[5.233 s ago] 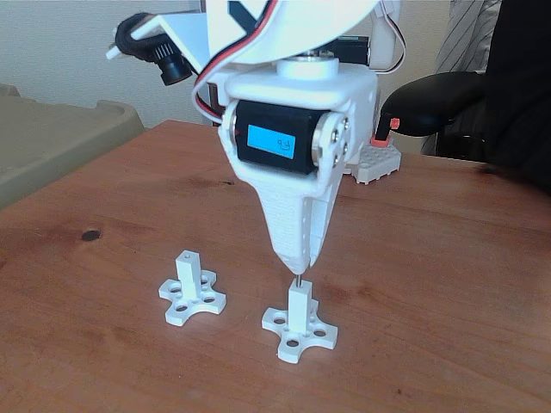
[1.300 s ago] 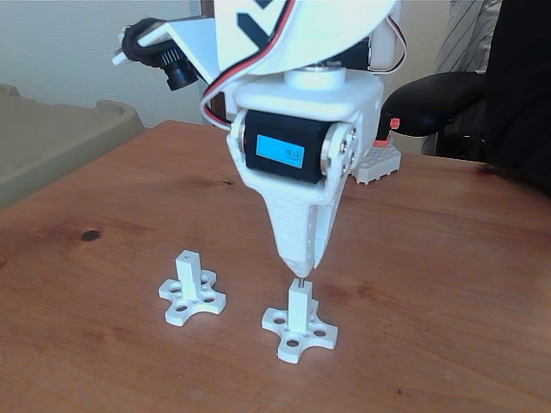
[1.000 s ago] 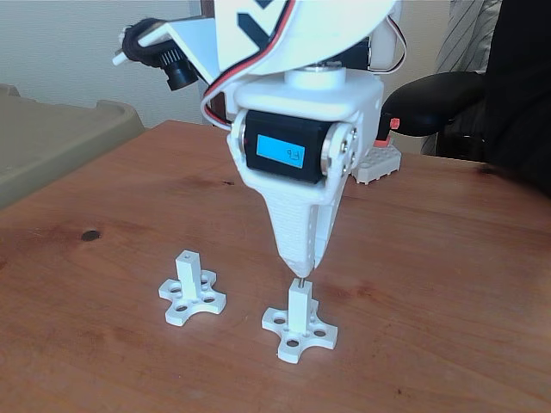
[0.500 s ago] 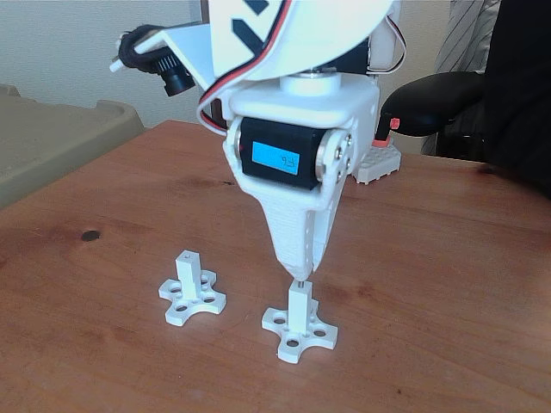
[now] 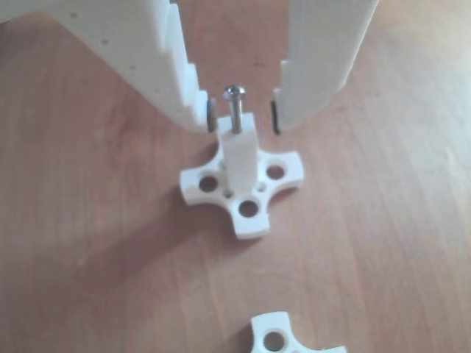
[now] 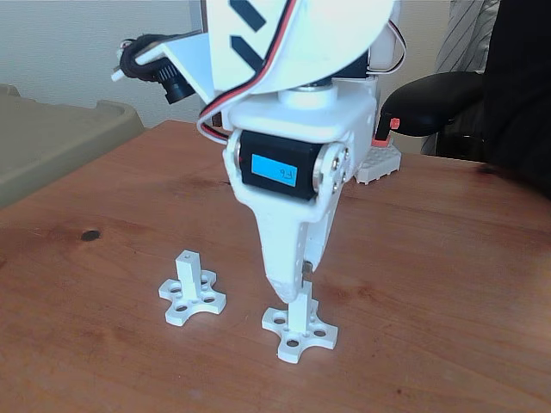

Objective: Grab the screw and set it in the hole.

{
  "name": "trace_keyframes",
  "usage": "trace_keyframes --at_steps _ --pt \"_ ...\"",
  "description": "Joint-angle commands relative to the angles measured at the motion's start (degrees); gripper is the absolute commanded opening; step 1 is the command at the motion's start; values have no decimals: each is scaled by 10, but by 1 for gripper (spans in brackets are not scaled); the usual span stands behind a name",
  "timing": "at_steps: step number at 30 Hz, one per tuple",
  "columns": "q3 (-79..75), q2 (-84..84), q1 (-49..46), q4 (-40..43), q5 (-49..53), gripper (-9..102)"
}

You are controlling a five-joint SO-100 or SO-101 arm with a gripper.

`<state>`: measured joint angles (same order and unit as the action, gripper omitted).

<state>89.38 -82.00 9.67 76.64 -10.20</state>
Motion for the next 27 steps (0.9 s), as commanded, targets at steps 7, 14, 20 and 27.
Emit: trace_keyframes --at_steps 7,14,20,27 --pt "-38 -31 -29 15 14 20" --pt "-27 -68 -56 23 34 21" --pt "-5 -112 -61 29 40 19" --pt "61 -187 -62 9 56 7"
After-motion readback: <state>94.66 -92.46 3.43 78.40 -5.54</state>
